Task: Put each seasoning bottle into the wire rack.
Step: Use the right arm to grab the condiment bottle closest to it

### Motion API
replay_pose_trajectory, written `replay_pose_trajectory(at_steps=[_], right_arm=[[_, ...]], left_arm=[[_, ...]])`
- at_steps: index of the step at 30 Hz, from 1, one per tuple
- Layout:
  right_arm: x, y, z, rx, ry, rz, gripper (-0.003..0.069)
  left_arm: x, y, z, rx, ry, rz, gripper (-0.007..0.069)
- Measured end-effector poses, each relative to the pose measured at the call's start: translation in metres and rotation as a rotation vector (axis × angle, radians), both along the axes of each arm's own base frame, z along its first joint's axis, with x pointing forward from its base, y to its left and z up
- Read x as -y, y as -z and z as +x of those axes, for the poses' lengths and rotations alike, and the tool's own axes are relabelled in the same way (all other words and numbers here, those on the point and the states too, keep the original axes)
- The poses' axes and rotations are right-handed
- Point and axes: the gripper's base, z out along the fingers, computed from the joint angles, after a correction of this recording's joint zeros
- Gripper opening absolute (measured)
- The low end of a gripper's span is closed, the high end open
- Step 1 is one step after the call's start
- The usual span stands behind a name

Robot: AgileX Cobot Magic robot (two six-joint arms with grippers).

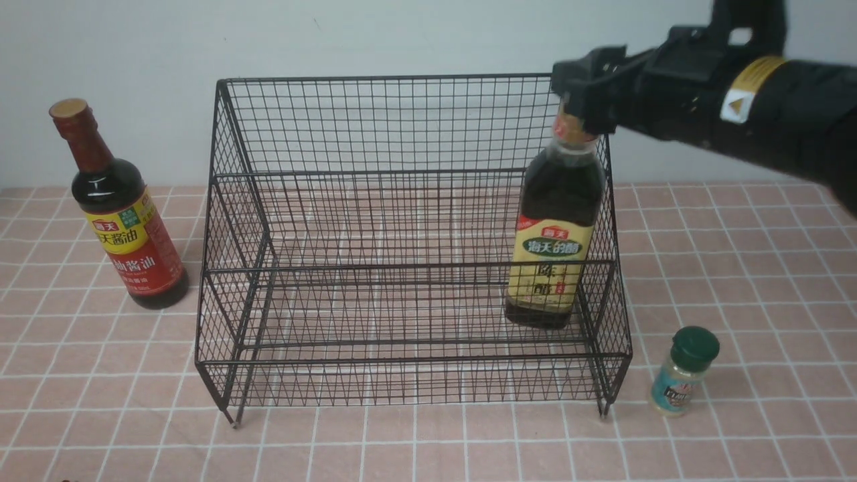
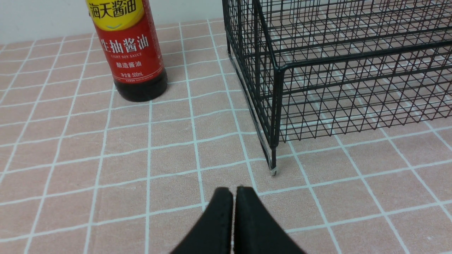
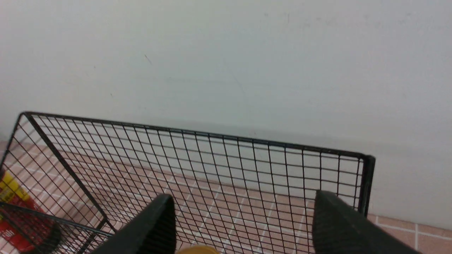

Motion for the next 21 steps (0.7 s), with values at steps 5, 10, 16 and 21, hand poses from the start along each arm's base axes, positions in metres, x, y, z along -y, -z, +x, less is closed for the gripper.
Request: replay_pose_trajectory(at_steps=[5, 10, 16, 21], right_arm=[[0.01, -0.018, -0.018, 0.017, 0.007, -0.032, 0.0506], [0.027, -0.033, -0.043, -0.004, 0.035, -0.117, 0.0507], [0.049, -0.027, -0.071, -0.187, 0.101, -0.235, 0.0508], [0.056, 0.019, -0.087, -0.37, 0.103, -0.293, 0.0508]], left_arm=[[0.0, 0.0, 0.0, 0.0, 0.0, 0.0, -0.0007], [0.0, 0.0, 0.0, 0.0, 0.0, 0.0, -0.0007], [0.0, 0.0, 0.0, 0.0, 0.0, 0.0, -0.0007], [0.0, 0.0, 0.0, 0.0, 0.0, 0.0, -0.0007]])
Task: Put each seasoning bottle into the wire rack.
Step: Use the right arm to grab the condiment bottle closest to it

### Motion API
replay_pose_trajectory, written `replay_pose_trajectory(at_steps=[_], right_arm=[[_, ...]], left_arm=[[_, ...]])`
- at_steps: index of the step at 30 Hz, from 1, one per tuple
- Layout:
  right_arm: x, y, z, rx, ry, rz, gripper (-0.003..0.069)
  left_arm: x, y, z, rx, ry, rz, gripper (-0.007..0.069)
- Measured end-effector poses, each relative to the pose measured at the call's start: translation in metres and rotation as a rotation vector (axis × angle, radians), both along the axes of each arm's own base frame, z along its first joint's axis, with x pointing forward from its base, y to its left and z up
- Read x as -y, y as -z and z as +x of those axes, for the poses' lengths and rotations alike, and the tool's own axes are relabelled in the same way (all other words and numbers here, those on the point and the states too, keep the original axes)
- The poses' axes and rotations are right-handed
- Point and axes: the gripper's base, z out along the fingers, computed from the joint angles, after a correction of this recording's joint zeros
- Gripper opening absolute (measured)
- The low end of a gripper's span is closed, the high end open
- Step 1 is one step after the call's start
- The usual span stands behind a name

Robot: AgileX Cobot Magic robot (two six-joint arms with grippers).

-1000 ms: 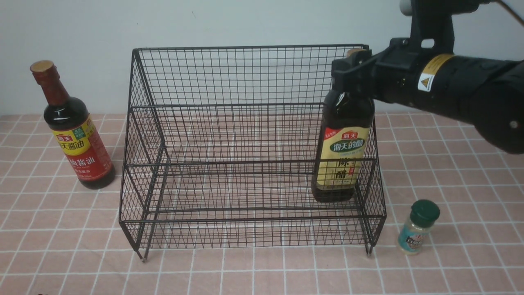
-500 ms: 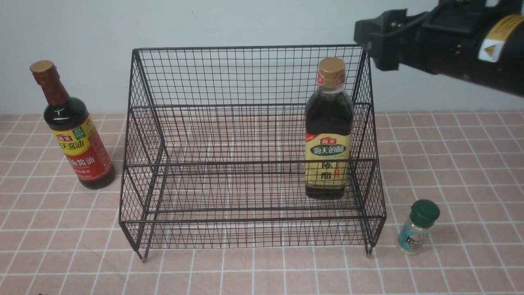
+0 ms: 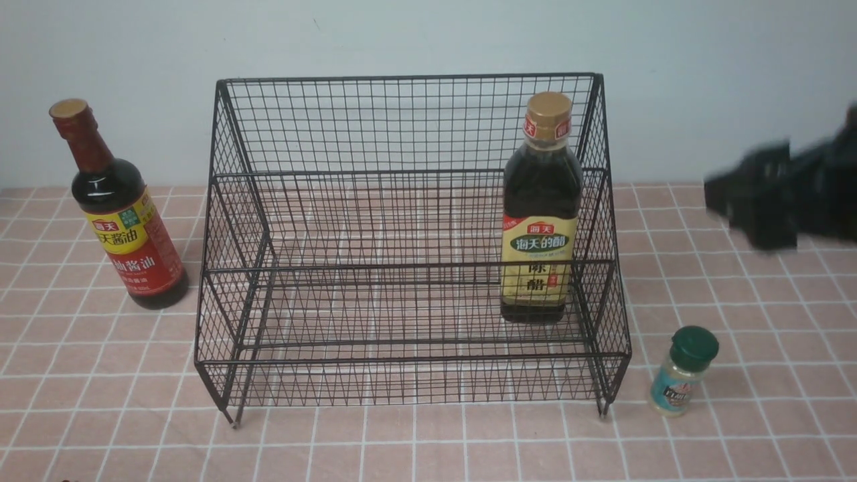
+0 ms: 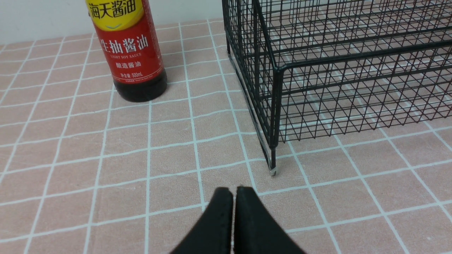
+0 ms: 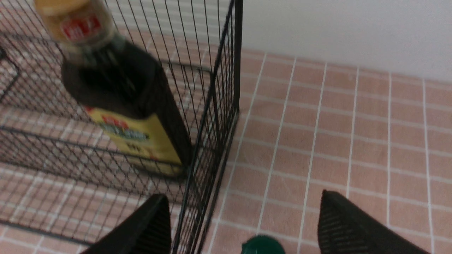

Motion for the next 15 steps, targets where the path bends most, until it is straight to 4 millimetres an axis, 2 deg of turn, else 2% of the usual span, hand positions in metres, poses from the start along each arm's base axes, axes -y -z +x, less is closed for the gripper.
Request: replay_pose_trajectory(at_steps=[1, 2, 5, 10, 15], right_arm=[[0.0, 0.002, 0.0, -0.007, 0.0, 0.001, 0.0508], [0.0, 0.018, -0.003, -0.05, -0.001, -0.003, 0.0508], [-0.001, 0.043, -0.005, -0.101, -0.007, 0.004, 0.0508], [-0.001, 0.062, -0.002, -0.133, 0.018, 0.013, 0.0508], [0.008, 0.077, 0.013, -0.15, 0.113, 0.021, 0.051]], left_arm=[[0.0, 0.0, 0.0, 0.0, 0.0, 0.0, -0.0007], [0.0, 0.0, 0.0, 0.0, 0.0, 0.0, -0.0007], [0.0, 0.0, 0.0, 0.0, 0.0, 0.0, -0.0007], [0.0, 0.0, 0.0, 0.0, 0.0, 0.0, -0.0007], [0.0, 0.0, 0.0, 0.0, 0.0, 0.0, -0.0007]])
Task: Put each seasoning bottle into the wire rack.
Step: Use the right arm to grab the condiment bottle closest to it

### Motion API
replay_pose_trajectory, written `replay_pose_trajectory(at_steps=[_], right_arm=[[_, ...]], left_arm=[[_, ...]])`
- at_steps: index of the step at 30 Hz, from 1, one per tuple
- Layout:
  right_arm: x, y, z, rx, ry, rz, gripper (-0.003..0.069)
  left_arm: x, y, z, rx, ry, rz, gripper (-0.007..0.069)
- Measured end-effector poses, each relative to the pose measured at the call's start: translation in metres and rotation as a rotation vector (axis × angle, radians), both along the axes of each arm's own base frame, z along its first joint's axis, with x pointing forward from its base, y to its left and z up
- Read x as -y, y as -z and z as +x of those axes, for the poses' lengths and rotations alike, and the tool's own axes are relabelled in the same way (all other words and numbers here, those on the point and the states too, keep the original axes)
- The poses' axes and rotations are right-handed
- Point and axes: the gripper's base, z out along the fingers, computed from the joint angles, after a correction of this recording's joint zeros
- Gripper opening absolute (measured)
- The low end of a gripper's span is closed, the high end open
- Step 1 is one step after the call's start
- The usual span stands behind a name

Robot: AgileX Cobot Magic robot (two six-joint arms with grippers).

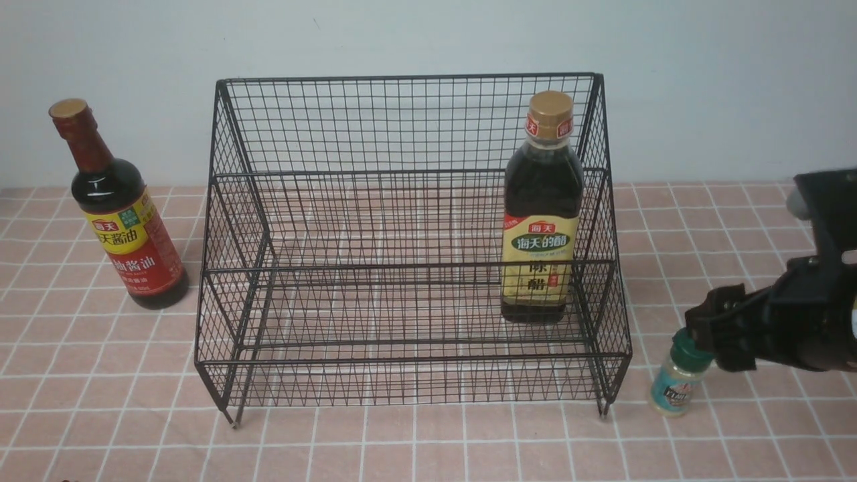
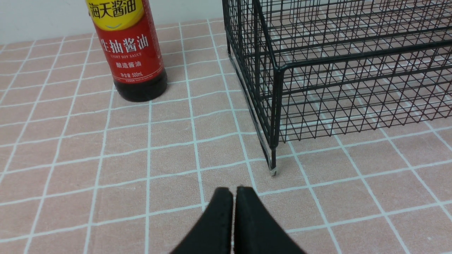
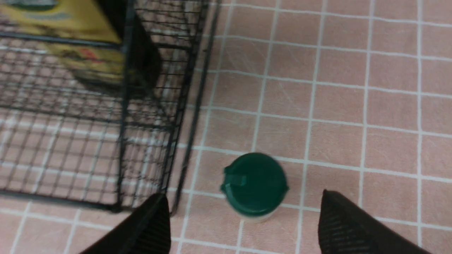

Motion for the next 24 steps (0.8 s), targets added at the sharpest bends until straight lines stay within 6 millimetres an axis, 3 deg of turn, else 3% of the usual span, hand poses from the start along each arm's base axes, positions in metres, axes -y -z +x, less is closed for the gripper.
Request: replay_pose_trajectory(at_steps=[24], right_arm=[[-0.012, 0.057, 0.041, -0.078, -0.037, -0.053, 0.051]], left_arm=[[0.0, 0.0, 0.0, 0.0, 0.0, 0.0, -0.0007]])
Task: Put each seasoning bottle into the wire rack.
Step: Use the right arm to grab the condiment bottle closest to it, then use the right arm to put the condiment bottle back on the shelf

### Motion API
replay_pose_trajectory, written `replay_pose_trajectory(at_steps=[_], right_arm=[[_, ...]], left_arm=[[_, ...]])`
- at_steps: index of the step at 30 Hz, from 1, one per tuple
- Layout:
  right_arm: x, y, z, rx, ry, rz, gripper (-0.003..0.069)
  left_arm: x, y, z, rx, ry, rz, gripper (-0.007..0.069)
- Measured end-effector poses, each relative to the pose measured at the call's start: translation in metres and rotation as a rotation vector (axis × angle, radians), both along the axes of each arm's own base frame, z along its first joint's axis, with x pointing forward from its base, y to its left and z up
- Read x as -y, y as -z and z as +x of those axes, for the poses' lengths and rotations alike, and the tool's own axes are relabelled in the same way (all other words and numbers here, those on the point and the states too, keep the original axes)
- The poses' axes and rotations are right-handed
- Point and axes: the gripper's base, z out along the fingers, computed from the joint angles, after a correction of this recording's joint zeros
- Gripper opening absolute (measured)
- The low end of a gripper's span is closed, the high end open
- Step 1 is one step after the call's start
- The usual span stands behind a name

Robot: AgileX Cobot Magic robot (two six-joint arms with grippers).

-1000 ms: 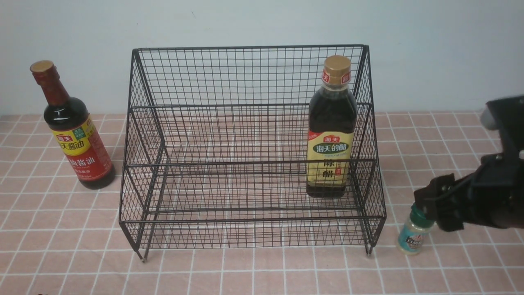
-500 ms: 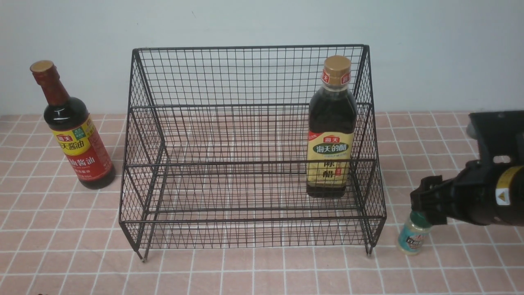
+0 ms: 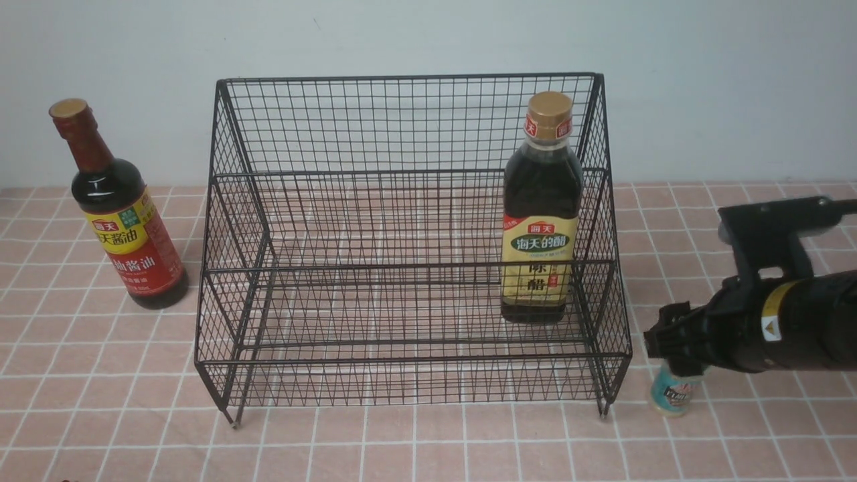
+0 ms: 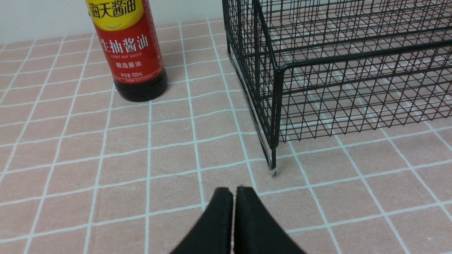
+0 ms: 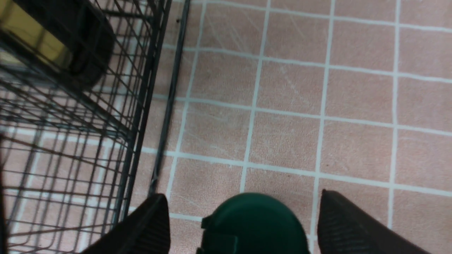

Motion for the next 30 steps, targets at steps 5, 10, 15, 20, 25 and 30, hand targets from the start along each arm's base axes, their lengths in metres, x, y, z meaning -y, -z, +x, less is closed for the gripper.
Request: replay_pose_trajectory(at_steps=[5, 10, 15, 20, 25, 30], right_arm=[[-0.001, 0.01, 0.003, -0.03, 0.003, -0.008, 0.0499], [-0.001, 0.009, 0.003, -0.03, 0.003, -0.019, 0.0326], [0.007, -0.013, -0.009, -0.004, 0.022, -0.033, 0.0334], [0.015, -0.05, -0.029, 0.098, 0.039, 0.016, 0.0334], [0.018, -0.088, -0.049, 0.196, 0.062, 0.143, 0.0334], [0.015, -0.111, -0.054, 0.237, 0.039, 0.214, 0.0334]], left_arm=[[0.0, 0.0, 0.0, 0.0, 0.0, 0.0, -0.0007], [0.0, 0.0, 0.0, 0.0, 0.0, 0.0, -0.0007], [0.0, 0.0, 0.0, 0.0, 0.0, 0.0, -0.0007], [0.0, 0.0, 0.0, 0.0, 0.0, 0.0, -0.0007], [0.0, 0.0, 0.0, 0.0, 0.0, 0.0, -0.0007], [0.0, 0.0, 0.0, 0.0, 0.0, 0.0, -0.0007]])
